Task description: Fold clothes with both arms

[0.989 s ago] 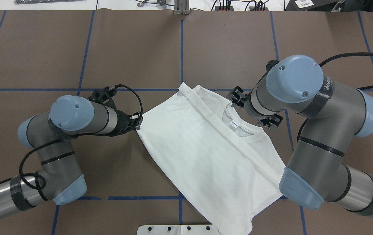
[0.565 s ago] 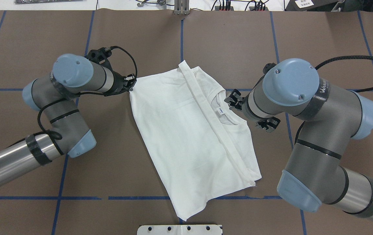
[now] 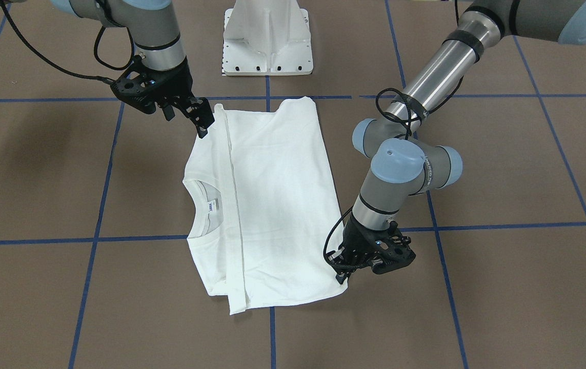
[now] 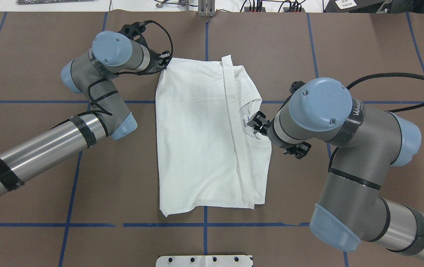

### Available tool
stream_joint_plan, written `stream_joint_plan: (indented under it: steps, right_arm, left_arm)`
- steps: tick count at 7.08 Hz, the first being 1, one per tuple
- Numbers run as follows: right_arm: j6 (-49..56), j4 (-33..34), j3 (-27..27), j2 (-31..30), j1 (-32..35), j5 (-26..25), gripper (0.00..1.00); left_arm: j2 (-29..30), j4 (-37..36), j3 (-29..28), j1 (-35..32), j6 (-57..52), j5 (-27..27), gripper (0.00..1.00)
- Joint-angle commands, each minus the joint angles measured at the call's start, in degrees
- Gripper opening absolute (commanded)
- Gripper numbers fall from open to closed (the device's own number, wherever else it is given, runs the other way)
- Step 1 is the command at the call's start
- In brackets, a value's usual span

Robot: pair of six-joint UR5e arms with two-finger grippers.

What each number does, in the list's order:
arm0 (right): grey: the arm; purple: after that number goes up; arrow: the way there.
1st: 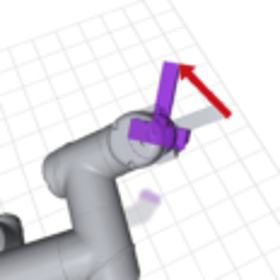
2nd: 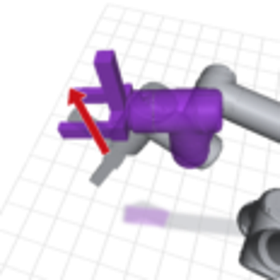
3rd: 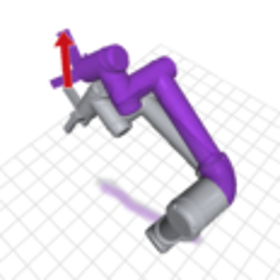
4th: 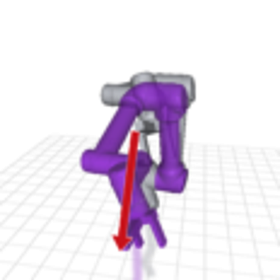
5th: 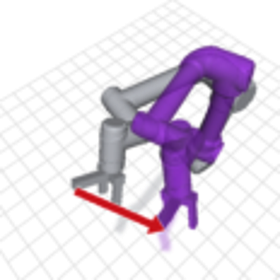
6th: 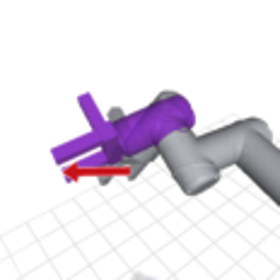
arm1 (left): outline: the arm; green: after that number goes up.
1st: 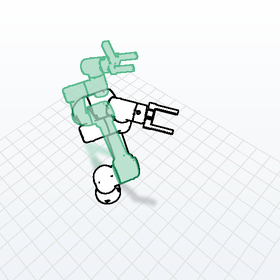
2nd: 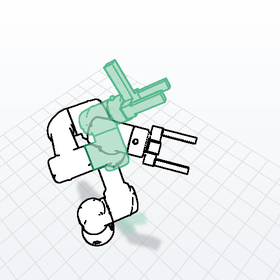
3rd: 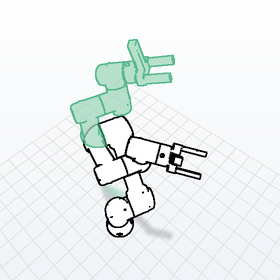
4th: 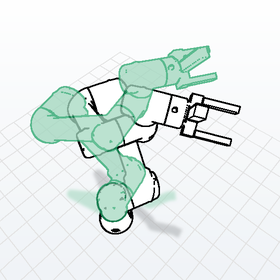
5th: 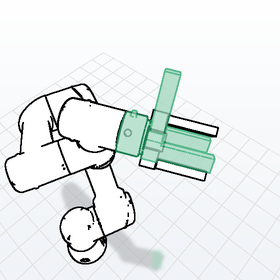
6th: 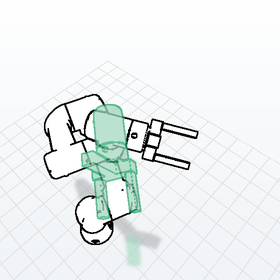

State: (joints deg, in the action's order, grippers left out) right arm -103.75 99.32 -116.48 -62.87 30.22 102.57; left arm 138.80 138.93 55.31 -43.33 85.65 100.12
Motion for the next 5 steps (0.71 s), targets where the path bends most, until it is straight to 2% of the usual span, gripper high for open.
stream_joint_plan:
  steps: [1,2,3,4,5]
  right_arm:
    - [0.4,-0.1,-0.1,0.1,-3.0,-1.6,1.00]
    - [0.6,-0.3,0.1,0.1,-6.4,-6.5,1.00]
    - [0.9,-0.2,0.9,0.4,-9.4,-10.5,1.00]
    - [5.2,-0.1,3.3,1.5,-12.3,-11.0,1.00]
    - [12.9,0.4,6.2,2.7,-14.4,-10.9,1.00]
  left_arm:
    - [-0.9,0.5,3.0,-0.1,-0.7,0.1,0.47]
    - [-2.6,0.1,7.5,-0.2,-0.8,1.9,0.47]
    - [-6.4,0.0,12.5,-0.3,-0.8,6.9,0.48]
    - [-9.9,-0.1,18.0,-0.5,-0.9,7.6,0.48]
    - [-11.8,-0.1,20.3,-0.6,-0.8,7.6,0.48]
